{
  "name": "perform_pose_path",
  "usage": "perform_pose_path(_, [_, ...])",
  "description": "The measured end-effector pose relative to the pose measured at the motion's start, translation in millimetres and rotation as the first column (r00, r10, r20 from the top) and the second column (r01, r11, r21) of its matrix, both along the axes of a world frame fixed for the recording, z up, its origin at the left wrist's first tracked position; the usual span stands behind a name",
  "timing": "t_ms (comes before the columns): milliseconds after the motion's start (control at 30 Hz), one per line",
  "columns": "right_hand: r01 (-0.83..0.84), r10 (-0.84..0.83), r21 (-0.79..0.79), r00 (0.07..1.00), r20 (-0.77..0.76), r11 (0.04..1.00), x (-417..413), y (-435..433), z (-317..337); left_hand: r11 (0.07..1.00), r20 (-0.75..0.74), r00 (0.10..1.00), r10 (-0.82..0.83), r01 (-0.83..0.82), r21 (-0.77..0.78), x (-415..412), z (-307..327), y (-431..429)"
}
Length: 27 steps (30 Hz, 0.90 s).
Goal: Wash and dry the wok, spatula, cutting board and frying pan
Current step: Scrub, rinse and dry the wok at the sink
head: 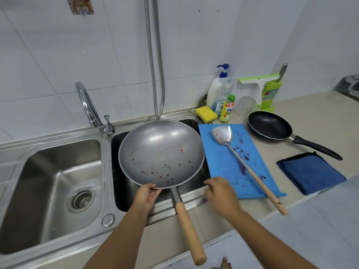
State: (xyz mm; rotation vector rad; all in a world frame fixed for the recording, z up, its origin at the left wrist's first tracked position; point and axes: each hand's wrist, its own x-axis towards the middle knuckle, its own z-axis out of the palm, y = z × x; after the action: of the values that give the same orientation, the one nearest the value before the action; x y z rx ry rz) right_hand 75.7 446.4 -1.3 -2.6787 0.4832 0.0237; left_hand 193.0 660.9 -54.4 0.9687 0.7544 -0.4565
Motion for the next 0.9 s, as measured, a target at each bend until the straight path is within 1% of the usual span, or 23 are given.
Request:
perform_pose_path(33, [-0.065,0.070,0.099,0.996,-0.051,0.993,1.8,21.3,-0.8,1.000,0.002,1.000,0.010,-0.010,0.001,-0.9,0.2,-0.2])
perform_pose_path(100, [-0.081,0.120,0.261,0.983,-0.137,0.962,4.8,59.8,-2.6,0.999,0.004,0.999,0.032,-0.032,0.000,-2.9,2.0,-0.6])
perform_pose_path(133, [-0.064,0.119,0.309,0.980,-0.162,0.949,5.5,73.9,-4.5,0.999,0.006,0.999,0.043,-0.043,0.002,-3.4,3.4,-0.3])
perform_pose_path(167, [-0.049,0.112,0.324,0.977,-0.179,0.945,6.1,84.1,-7.4,0.999,0.007,0.999,0.051,-0.051,0.004,-3.8,5.6,0.8])
perform_pose_path(200, [-0.052,0.115,0.306,0.975,-0.192,0.951,7.0,90.5,-9.5,0.998,0.007,0.998,0.056,-0.056,0.005,-3.1,7.2,2.2])
perform_pose_path(267, [-0.092,0.136,0.213,0.969,-0.205,0.973,9.6,94.4,-14.3,0.999,0.004,0.999,0.048,-0.048,0.000,1.0,8.7,5.7])
perform_pose_path(333, [-0.103,0.136,0.173,0.972,-0.190,0.979,12.3,95.1,-18.0,1.000,-0.019,1.000,0.006,-0.006,0.005,5.3,9.9,9.2])
perform_pose_path(467, [-0.102,0.128,0.146,0.975,-0.182,0.984,14.5,108.4,-21.2,0.995,-0.058,0.994,-0.088,0.091,0.050,10.7,15.0,18.1])
perform_pose_path(667, [-0.111,0.135,0.141,0.977,-0.167,0.984,17.5,110.2,-23.6,0.990,-0.015,0.993,-0.119,0.120,0.069,19.7,16.8,20.8])
perform_pose_path(800, [-0.100,0.120,0.124,0.980,-0.161,0.987,17.1,109.9,-23.2,0.990,-0.027,0.994,-0.109,0.111,0.087,16.1,15.9,16.5])
perform_pose_path(833, [-0.099,0.117,0.116,0.980,-0.161,0.988,17.3,111.0,-23.0,0.986,-0.018,0.995,-0.099,0.100,0.133,17.4,15.3,16.9])
perform_pose_path(867, [-0.097,0.114,0.110,0.980,-0.160,0.989,17.2,112.5,-23.4,0.974,0.001,0.997,-0.082,0.080,0.210,19.5,13.8,19.1])
perform_pose_path(900, [-0.093,0.109,0.104,0.981,-0.159,0.990,17.3,113.7,-23.4,0.945,0.025,0.998,-0.061,0.049,0.323,21.9,14.3,22.7])
